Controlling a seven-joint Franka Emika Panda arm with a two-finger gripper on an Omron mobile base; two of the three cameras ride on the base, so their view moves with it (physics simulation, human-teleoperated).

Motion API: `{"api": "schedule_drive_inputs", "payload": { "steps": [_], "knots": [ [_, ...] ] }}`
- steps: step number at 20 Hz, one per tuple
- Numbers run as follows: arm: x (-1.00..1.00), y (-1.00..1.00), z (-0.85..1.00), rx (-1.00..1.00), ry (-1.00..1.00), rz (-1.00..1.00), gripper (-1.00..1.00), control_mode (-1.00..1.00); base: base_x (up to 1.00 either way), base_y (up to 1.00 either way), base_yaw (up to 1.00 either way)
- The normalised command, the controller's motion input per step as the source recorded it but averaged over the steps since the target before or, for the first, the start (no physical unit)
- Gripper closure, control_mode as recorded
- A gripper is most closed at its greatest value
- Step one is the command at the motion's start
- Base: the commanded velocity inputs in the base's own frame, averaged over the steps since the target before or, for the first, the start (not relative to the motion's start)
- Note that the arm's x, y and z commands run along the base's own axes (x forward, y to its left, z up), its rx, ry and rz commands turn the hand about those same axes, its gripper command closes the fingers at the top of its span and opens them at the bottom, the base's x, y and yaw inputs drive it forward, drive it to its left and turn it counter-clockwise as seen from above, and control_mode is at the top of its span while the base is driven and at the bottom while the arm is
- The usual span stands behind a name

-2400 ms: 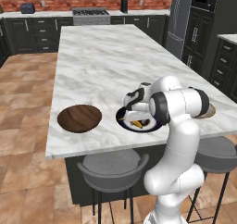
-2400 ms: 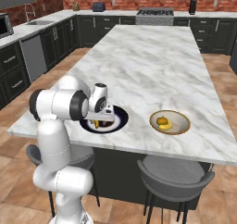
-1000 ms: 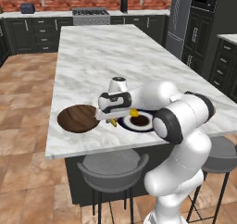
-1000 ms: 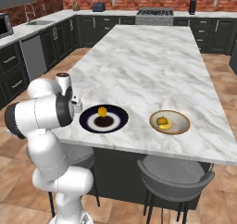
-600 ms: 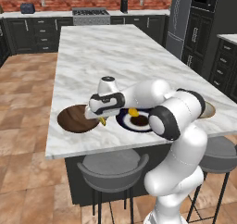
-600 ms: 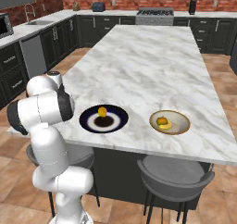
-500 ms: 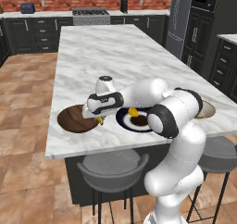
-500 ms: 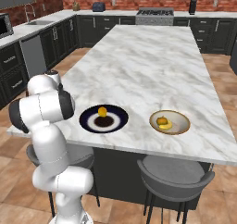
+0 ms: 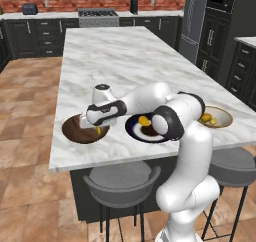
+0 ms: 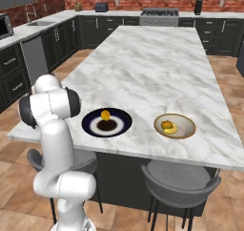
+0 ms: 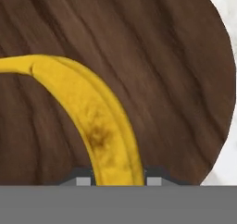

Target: Take the fruits from the plate on the dining counter and place two fruits in each bowl.

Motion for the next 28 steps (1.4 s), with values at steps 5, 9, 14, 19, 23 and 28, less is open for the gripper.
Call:
{"api": "schedule_drive_inputs", "payload": {
  "steps": [5, 9, 14, 19, 23, 28],
  "knots": [
    [0.08, 0.0, -0.48, 0.0, 0.0, -0.02, -1.0, -1.0, 0.0, 0.0, 0.0],
    [0.12, 0.0, 0.01, 0.0, 0.01, 0.0, -1.0, -1.0, 0.0, 0.0, 0.0],
    [0.0, -0.07, 0.32, 0.0, 0.0, 0.0, -1.0, -1.0, 0.0, 0.0, 0.0],
    [-0.15, -0.59, 0.7, 0.0, 0.0, -0.01, -1.0, -1.0, 0.0, 0.0, 0.0],
    [-0.27, -0.97, 0.16, 0.0, 0.0, 0.0, -1.0, -1.0, 0.0, 0.0, 0.0],
    [-0.2, -1.0, 0.0, 0.0, 0.0, 0.0, -1.0, -1.0, 0.0, 0.0, 0.0]
  ]
}}
